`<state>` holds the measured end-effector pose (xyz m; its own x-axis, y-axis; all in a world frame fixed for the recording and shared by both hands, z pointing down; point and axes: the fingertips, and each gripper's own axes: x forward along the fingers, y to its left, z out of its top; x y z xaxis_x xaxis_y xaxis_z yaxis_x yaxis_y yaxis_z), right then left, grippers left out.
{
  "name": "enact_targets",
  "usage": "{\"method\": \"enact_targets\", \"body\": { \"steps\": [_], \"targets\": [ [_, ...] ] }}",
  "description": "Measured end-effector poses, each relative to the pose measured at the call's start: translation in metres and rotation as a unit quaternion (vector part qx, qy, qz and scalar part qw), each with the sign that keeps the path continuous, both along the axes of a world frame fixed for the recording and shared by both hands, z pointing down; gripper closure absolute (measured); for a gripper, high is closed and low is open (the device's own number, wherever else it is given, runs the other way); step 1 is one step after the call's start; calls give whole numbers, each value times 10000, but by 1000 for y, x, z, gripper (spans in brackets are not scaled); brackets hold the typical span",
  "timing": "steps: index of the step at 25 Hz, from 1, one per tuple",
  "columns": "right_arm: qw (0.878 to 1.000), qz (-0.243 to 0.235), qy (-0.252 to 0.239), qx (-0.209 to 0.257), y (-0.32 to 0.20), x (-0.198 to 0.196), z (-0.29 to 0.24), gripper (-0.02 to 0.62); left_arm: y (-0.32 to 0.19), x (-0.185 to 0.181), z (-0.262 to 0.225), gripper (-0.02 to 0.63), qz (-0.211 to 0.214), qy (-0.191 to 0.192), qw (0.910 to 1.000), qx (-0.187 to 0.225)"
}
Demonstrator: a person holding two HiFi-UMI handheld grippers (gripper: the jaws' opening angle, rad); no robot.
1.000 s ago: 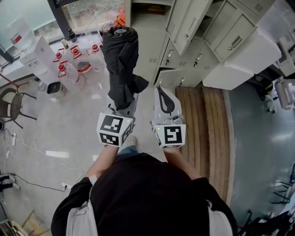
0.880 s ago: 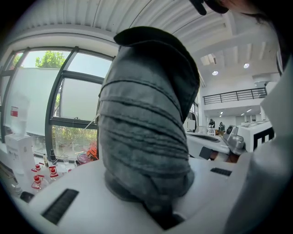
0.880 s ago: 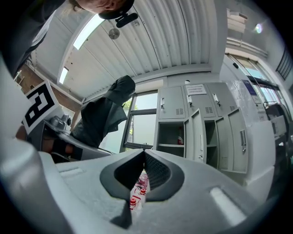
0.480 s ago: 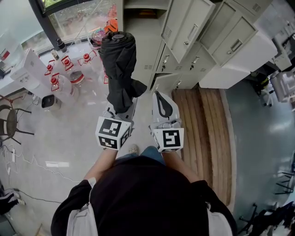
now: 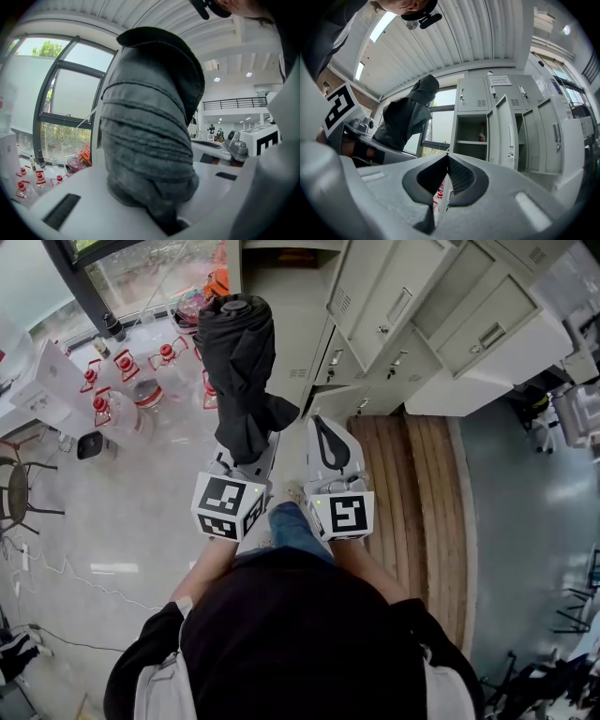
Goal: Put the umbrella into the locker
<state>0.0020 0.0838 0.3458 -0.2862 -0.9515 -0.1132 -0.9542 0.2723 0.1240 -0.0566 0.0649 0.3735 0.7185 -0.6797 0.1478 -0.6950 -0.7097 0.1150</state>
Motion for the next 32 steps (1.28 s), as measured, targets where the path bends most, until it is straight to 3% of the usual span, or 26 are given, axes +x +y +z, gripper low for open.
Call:
{"method": "enact_targets", "body": {
  "steps": [11,16,32],
  "targets": [
    [9996,-225,172,23,-129,44,-1,592,-121,47,2,568,-158,108,9998,-46],
    [9984,-548,107,33,-205,63,6,592,-191,67,11,568,-403,77,9991,-130],
    [9959,-887,0,-158,-255,66,24,592,-237,82,36,568,-460,-131,9984,-293]
  ]
}}
